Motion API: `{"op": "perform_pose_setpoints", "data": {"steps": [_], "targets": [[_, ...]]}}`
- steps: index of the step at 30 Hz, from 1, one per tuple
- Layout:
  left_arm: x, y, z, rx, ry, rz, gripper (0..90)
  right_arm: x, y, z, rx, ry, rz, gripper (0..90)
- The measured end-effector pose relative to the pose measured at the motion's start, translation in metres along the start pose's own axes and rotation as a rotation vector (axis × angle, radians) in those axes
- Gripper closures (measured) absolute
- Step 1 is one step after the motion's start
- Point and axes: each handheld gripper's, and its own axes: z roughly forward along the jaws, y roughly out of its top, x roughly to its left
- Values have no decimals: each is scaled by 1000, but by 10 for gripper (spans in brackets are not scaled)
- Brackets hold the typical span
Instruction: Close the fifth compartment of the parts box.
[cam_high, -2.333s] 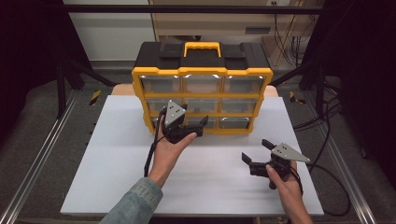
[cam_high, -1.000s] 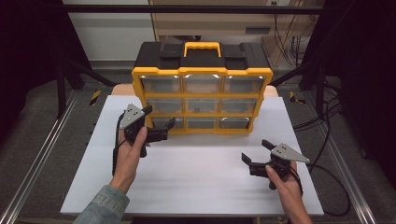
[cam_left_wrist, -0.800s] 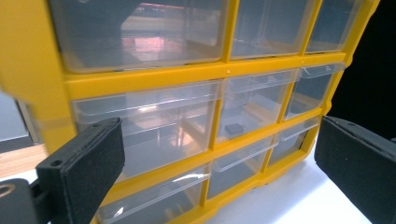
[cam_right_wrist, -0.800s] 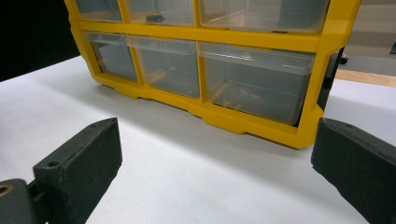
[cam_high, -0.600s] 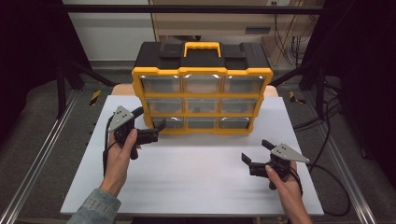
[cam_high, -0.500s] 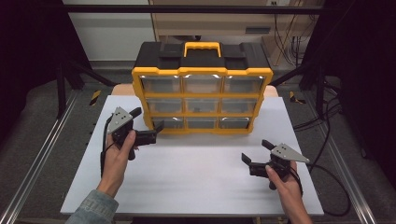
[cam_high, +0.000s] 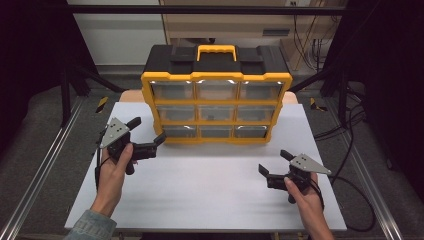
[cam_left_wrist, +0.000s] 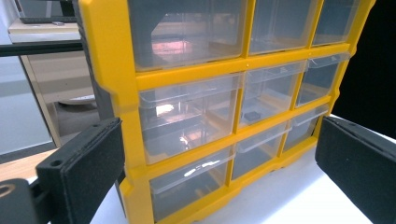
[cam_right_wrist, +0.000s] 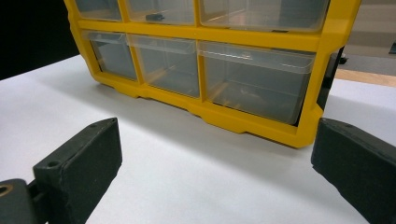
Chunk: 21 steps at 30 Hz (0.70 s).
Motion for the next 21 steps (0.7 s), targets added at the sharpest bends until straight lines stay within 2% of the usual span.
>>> {"op": "perform_pose_setpoints", "data": {"steps": [15, 21], "targets": [[21, -1, -25, -28, 31, -28, 14, 0, 0, 0, 3, -6, -13, 23], [29, -7, -37, -28, 39, -38, 14, 0, 0, -1, 1, -2, -16, 23]]}}
